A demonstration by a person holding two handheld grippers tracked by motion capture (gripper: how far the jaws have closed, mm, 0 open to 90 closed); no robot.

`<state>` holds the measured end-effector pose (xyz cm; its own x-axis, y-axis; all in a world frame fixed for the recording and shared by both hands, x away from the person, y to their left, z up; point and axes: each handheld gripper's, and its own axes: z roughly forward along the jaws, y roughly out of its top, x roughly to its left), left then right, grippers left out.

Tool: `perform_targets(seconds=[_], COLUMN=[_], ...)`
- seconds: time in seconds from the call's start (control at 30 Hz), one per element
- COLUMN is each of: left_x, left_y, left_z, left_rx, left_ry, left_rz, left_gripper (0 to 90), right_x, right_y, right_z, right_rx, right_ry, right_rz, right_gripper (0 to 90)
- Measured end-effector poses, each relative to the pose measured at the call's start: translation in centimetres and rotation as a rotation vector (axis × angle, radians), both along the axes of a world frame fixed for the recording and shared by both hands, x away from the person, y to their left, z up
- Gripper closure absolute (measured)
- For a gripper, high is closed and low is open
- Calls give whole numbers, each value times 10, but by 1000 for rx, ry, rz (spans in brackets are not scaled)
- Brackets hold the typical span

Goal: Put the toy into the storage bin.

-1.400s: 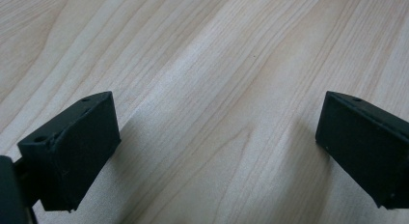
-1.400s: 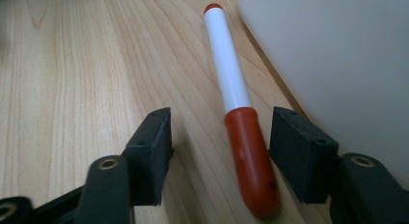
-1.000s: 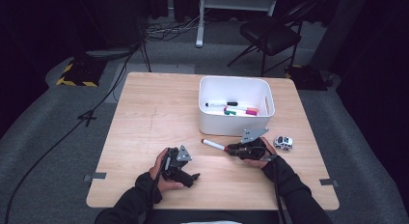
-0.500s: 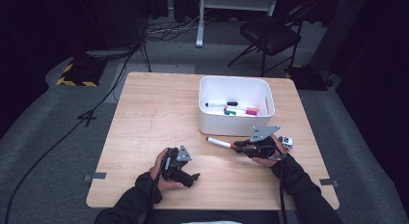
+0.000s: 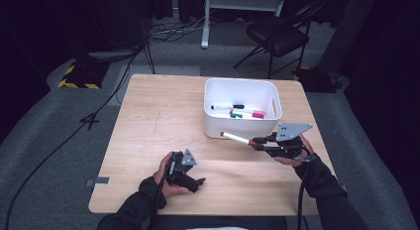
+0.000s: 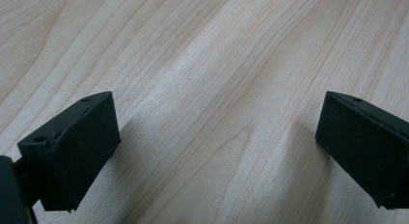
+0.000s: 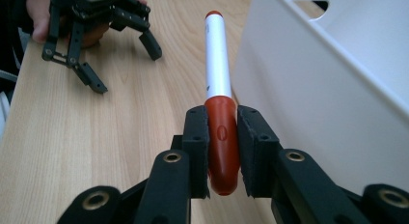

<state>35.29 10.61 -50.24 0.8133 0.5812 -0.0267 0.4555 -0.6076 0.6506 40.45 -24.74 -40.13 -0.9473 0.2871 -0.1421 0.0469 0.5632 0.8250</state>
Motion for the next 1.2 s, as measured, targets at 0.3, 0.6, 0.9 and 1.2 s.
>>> perform_targets(seconds=[0.3, 0.6, 0.9, 1.2], left_x=[0, 0, 0, 0], left_y=[0, 0, 0, 0], left_z=[0, 0, 0, 0], left_rx=[1, -1, -1, 4], left_ry=[-4, 1, -1, 0], left_rz=[0, 0, 0, -4], left_gripper=[18, 18, 18, 18], right_x=[4, 30, 62, 91], right_y=[-20, -28, -20, -5], right_z=[43, 75, 91, 89], right_rx=[41, 38, 18, -43], right_ry=[-68, -87, -76, -39], right_rz=[-14, -71, -95, -110], right_gripper=[751, 751, 751, 751])
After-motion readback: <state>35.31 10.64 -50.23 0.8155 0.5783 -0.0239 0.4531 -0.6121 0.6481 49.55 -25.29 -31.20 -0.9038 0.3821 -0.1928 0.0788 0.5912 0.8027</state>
